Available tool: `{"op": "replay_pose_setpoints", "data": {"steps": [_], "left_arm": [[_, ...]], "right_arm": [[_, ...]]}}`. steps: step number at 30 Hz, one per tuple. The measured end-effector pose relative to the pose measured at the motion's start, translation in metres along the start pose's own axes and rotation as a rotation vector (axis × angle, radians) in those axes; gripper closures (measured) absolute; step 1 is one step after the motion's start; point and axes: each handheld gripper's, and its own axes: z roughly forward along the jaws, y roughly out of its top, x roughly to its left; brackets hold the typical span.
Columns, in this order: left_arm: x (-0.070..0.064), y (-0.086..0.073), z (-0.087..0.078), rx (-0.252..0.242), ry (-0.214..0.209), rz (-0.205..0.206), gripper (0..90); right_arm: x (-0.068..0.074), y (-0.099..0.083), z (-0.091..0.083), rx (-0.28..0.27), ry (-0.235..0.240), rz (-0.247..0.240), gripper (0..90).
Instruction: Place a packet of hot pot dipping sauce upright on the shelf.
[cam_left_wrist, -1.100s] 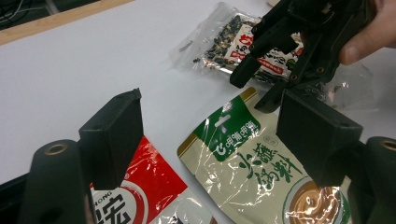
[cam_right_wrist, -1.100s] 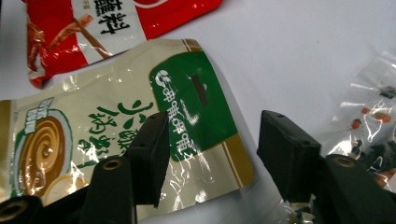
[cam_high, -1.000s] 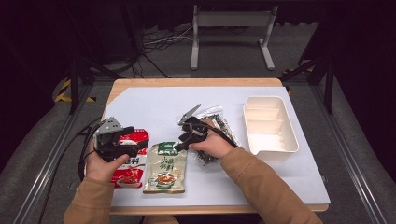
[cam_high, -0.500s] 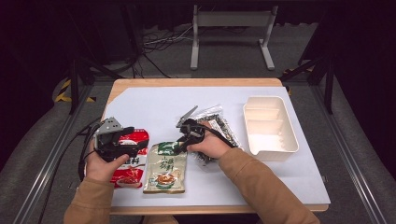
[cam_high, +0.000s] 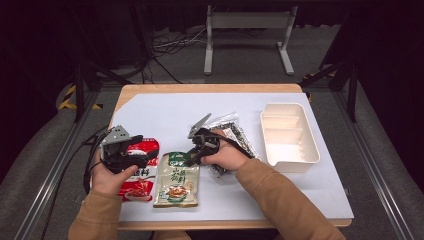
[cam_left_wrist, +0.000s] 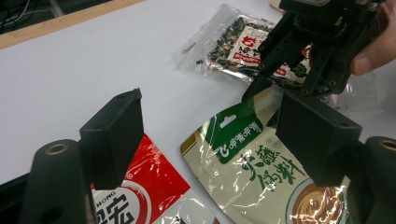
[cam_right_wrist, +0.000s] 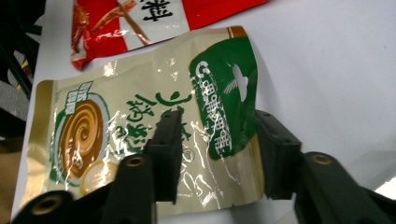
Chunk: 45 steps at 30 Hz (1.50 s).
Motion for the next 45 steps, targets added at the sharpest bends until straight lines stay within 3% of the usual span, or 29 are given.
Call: {"op": "replay_pose_setpoints", "data": {"steps": [8,12,14,17,21,27,34,45], "left_arm": [[0.000,0.000,0.001,0.007,-0.001,0.000,23.7],[0.000,0.000,0.001,0.006,-0.001,0.000,23.7],[0.000,0.000,0.000,0.007,-0.001,-0.001,23.7],[0.000,0.000,0.000,0.004,0.001,-0.002,23.7],[0.001,-0.001,-0.001,0.000,0.002,-0.004,23.7],[0.003,-0.001,-0.004,-0.010,0.012,-0.002,23.7],[0.005,-0.002,-0.007,-0.015,0.017,-0.021,23.8],[0.008,-0.002,-0.011,-0.025,0.030,-0.021,23.8]], "right_arm": [[0.007,0.002,-0.002,0.033,0.055,-0.043,68.6],[0.011,0.001,0.009,0.089,0.030,-0.075,69.7],[0.010,0.002,0.010,0.099,0.008,-0.085,74.7],[0.009,0.003,0.008,0.097,-0.009,-0.077,84.3],[0.010,0.005,0.005,0.083,-0.028,-0.080,87.3],[0.013,0.008,-0.003,0.062,-0.018,-0.068,88.9],[0.024,0.015,-0.023,0.039,-0.005,-0.046,89.4],[0.042,0.024,-0.049,0.016,0.014,-0.078,89.5]]}}
